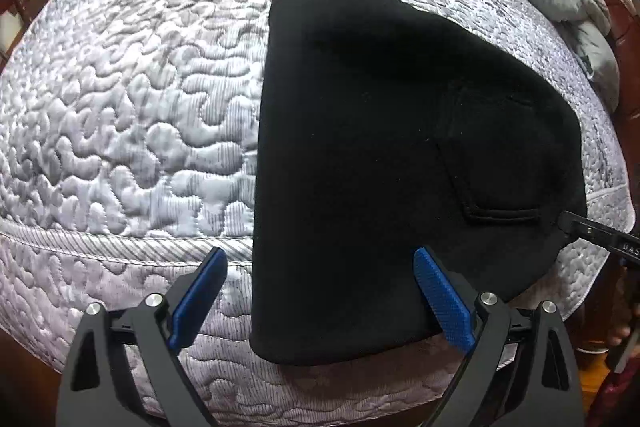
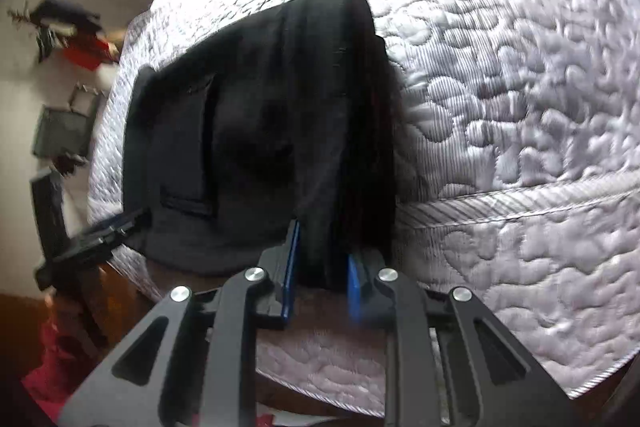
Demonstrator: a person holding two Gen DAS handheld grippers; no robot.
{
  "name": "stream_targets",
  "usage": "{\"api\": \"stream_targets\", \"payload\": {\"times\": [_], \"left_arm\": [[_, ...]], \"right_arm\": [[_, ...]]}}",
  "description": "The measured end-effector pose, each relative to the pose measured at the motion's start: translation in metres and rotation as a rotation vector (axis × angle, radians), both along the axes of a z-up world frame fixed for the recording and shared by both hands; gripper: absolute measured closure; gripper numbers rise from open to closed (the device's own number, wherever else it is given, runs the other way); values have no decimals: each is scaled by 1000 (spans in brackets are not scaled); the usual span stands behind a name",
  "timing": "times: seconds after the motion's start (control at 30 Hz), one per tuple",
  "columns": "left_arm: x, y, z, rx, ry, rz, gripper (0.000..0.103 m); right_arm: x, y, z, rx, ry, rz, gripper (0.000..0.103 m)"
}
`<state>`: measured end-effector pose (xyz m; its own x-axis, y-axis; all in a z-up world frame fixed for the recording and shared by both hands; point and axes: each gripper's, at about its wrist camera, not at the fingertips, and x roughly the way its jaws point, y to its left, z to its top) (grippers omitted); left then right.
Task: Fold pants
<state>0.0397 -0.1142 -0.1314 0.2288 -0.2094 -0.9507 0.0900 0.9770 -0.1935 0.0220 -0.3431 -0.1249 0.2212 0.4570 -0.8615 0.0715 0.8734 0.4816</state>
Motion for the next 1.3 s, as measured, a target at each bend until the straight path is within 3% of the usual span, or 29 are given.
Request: {"api": "stream_targets", "payload": {"times": [0.07,0.1,0.17,0.23,0.33,0.47,0.7,0.77,0.93,1.0,1.07,1.13,1.2,1.3], "left_arm": [[3,5,3,-35,8,5,9],[4,7,6,-34,4,3,9],[7,12,10,-30,-13,-1,9],[13,18,13,-49,-18,-1,9],[24,24,9,-77,4,9,9],[43,30,2,-89,13,15,9],[58,21,-17,-191,71,-60,9],[61,14,-19,-218,81,-86,9],[56,-3,-11,-229,76,-113,20],[57,-1,-9,-228,76,-88,30],[56,5,-5,-241,73,-47,45],[52,11,0,-247,66,-34,64],[52,13,4,-263,56,-23,71],[52,14,15,-289,27,-12,75]], "right_arm": [[-2,-4,4,36,-19,-4,75],[-4,-6,8,45,-28,-6,67],[-6,-10,17,12,-43,-4,59],[-6,-15,27,-23,-74,-10,44],[-1,-28,36,14,-94,-26,26],[7,-39,24,57,-56,-22,21],[18,-29,-9,157,15,4,20],[20,-28,-19,190,27,15,16],[31,-16,-33,200,46,29,15],[40,-5,-33,194,37,35,16],[41,4,-29,143,24,56,30],[39,7,-21,138,-3,65,57],[38,7,-10,149,-34,68,69],[37,11,7,163,-79,78,71]]}}
